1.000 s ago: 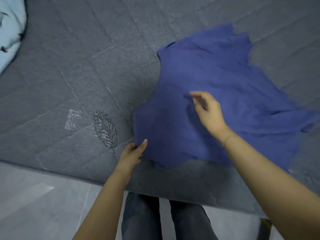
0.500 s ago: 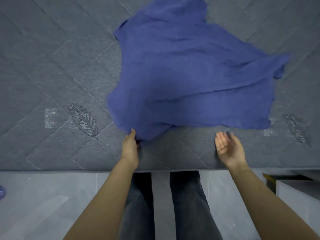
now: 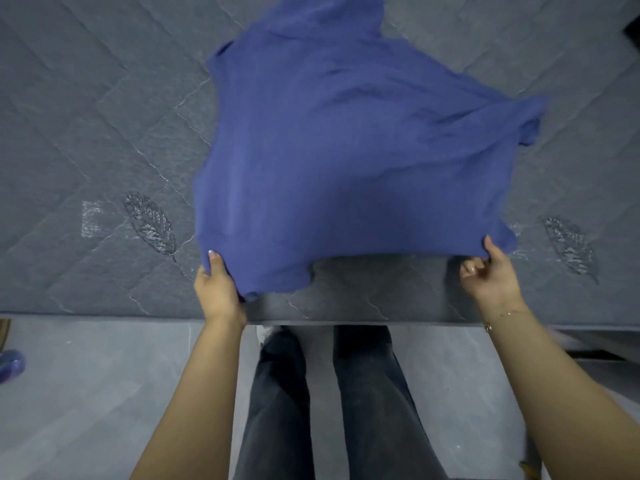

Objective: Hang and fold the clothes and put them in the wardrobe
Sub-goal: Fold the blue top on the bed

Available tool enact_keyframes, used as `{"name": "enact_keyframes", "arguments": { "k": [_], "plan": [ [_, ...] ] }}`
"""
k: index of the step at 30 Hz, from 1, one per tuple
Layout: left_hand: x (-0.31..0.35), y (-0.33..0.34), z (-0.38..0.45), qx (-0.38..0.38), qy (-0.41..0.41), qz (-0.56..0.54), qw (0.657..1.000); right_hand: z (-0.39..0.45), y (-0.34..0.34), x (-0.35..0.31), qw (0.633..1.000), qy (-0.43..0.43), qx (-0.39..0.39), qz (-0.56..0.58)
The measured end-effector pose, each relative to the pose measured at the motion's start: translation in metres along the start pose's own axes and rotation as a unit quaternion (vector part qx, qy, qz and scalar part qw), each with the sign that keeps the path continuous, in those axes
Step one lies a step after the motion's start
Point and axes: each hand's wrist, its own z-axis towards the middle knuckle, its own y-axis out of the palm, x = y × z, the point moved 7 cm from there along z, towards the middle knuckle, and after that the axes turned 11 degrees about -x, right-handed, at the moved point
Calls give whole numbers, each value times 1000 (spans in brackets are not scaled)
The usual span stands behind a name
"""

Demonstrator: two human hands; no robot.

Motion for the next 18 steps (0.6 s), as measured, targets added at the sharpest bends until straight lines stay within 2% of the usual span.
{"name": "enact_keyframes", "arguments": {
  "k": [4,6,9,11,13,15,17,18],
  "plan": [
    [-29,-16,-8,-46,-70,106,991,-17,-42,22,999,48,6,-4],
    [-45,-18,-10,-105,-113,135,979,-16,-55,35,998,60,14,2],
    [-59,-8,-14,-223,-144,165,950,-12,-54,39,999,32,-4,28],
    [-62,-3,-14,-252,-140,175,941,-7,-47,38,999,22,-25,36],
    [-60,5,-12,-257,-129,153,945,-2,-34,34,998,15,-46,41],
    [-52,11,-9,-262,-112,79,955,3,-27,22,999,-11,-40,30],
    [-43,12,-4,-245,-109,-11,963,6,-33,8,999,-24,-2,32],
    [-40,9,-3,-225,-112,-17,968,7,-42,4,999,-16,32,20]
  ]
}}
